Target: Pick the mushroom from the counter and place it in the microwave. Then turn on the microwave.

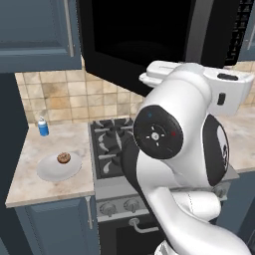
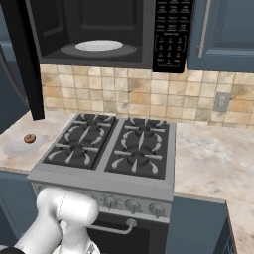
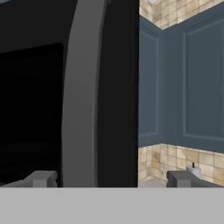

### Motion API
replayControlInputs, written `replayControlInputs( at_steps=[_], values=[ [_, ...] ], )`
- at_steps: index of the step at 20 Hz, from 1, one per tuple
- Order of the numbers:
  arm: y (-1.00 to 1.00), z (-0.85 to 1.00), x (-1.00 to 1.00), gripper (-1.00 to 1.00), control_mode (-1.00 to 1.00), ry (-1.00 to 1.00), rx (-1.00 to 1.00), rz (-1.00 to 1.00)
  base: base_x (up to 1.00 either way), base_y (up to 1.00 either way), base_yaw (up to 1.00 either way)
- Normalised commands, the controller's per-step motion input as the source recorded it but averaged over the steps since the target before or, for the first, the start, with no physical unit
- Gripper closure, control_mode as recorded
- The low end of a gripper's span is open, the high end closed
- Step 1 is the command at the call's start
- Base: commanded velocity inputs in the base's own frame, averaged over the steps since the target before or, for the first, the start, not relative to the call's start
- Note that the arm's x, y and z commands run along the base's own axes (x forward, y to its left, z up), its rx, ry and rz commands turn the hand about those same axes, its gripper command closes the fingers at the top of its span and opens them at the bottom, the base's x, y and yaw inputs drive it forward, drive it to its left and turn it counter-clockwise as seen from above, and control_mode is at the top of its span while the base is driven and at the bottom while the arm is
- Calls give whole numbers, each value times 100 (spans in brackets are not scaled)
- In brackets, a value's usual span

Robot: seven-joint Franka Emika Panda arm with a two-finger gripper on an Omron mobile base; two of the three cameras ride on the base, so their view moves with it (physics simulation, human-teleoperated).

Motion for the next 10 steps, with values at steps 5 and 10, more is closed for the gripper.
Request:
replayControlInputs(
  at_steps=[5, 10],
  values=[
    [-21, 0, -13, -100, -100, 0, 0, 3, 0, 0, 0],
    [-22, -1, -6, -100, -100, -2, 0, 5, 0, 0, 0]
  ],
)
